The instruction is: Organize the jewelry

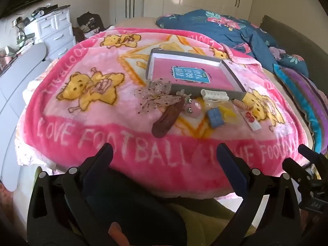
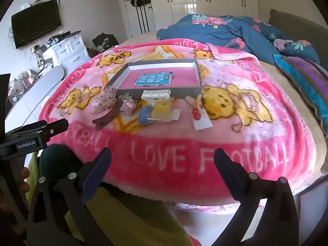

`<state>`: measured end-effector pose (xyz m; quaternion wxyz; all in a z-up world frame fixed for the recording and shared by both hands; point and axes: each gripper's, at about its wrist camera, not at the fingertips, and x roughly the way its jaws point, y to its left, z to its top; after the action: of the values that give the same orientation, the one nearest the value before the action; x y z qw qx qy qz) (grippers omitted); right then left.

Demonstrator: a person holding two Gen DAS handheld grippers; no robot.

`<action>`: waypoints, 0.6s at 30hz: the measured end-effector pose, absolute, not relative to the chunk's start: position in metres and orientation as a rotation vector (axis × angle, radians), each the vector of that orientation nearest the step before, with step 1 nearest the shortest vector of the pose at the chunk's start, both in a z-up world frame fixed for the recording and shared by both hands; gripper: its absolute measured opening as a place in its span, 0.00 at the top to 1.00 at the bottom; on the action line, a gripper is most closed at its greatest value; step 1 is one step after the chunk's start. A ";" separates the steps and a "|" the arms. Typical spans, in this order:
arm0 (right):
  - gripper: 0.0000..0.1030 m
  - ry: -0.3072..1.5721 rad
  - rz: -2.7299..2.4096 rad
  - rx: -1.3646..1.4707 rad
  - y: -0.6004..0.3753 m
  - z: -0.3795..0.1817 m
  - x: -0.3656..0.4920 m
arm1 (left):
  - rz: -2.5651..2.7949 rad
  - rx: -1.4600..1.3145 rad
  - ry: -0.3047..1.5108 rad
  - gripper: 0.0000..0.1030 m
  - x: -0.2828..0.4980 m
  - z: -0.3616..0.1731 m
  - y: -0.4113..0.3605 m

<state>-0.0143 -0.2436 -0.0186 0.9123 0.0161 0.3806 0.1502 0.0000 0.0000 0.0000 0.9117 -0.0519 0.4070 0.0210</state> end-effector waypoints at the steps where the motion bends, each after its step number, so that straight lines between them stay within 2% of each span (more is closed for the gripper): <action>1: 0.04 0.789 0.315 0.041 -0.244 -0.019 -0.014 | 0.044 -0.100 0.845 0.08 0.001 0.000 0.000; 18: 0.04 0.784 0.310 0.054 -0.250 -0.013 -0.019 | 0.038 -0.096 0.848 0.08 0.000 -0.002 -0.005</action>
<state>-0.0190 -0.2499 -0.0133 0.9121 0.0263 0.3804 0.1505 0.0002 -0.0050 -0.0017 0.9101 -0.0465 0.4114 0.0183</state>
